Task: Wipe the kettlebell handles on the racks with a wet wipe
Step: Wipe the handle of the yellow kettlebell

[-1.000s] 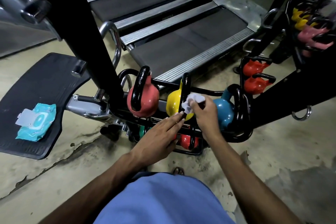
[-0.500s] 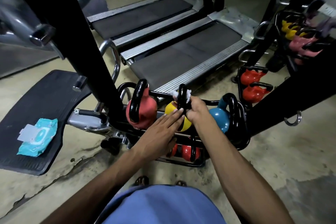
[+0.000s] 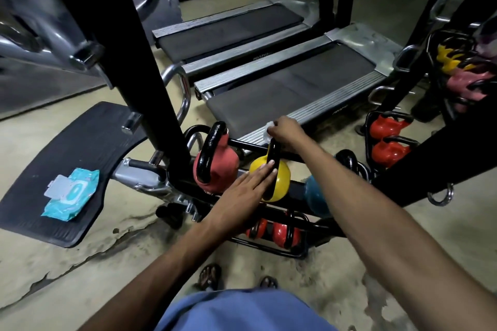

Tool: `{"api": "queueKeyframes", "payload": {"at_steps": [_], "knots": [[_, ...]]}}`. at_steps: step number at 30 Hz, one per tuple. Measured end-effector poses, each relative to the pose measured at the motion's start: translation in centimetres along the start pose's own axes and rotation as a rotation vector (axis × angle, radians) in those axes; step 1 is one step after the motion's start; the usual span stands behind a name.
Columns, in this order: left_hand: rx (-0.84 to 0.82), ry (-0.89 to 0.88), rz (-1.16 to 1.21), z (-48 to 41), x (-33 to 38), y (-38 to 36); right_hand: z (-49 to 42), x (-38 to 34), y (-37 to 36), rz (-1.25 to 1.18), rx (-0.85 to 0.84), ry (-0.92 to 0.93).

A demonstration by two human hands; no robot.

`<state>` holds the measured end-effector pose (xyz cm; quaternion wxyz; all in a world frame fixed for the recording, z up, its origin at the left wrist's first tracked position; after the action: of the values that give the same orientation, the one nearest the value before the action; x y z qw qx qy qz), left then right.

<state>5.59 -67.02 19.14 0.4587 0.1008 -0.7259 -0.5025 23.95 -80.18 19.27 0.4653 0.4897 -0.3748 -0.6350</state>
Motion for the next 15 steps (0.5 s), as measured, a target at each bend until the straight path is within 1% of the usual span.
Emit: {"api": "queueKeyframes", "payload": {"at_steps": [2,4,6,7,9,11,13,15], "knots": [[0.012,-0.003,0.03,0.1,0.2,0.3,-0.4,-2.3,0.2,0.255,-0.122,0.142],[0.031,0.0,0.033,0.1,0.4,0.3,0.0,-4.7,-0.3,0.476,-0.203,0.276],[0.053,0.003,0.027,0.2,0.4,0.1,0.4,-5.9,-1.4,0.595,-0.253,0.346],[0.062,0.005,0.021,0.2,0.4,0.0,0.5,-6.1,-1.7,0.626,-0.249,0.361],[0.073,0.012,0.004,0.3,0.5,0.0,0.6,-6.1,-1.1,0.65,-0.177,0.385],[0.077,0.019,0.007,0.3,0.6,0.1,0.1,-5.3,0.4,0.609,-0.073,0.343],[0.073,0.028,0.022,0.3,0.8,0.2,-0.5,-3.6,1.6,0.492,-0.03,0.217],[0.058,0.028,0.024,0.3,0.7,0.1,-0.8,-1.4,1.8,0.268,0.005,0.065]]}}
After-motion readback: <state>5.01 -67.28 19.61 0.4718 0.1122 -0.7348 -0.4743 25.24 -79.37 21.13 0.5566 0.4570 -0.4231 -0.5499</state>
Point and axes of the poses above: each hand's wrist, its own z-axis away from the middle knuckle, its own y-axis out of the back of the hand, x = y × z, the point moved 7 cm from there along -z, towards the middle knuckle, and after that the axes turned 10 degrees about z, right-handed, at the moved point
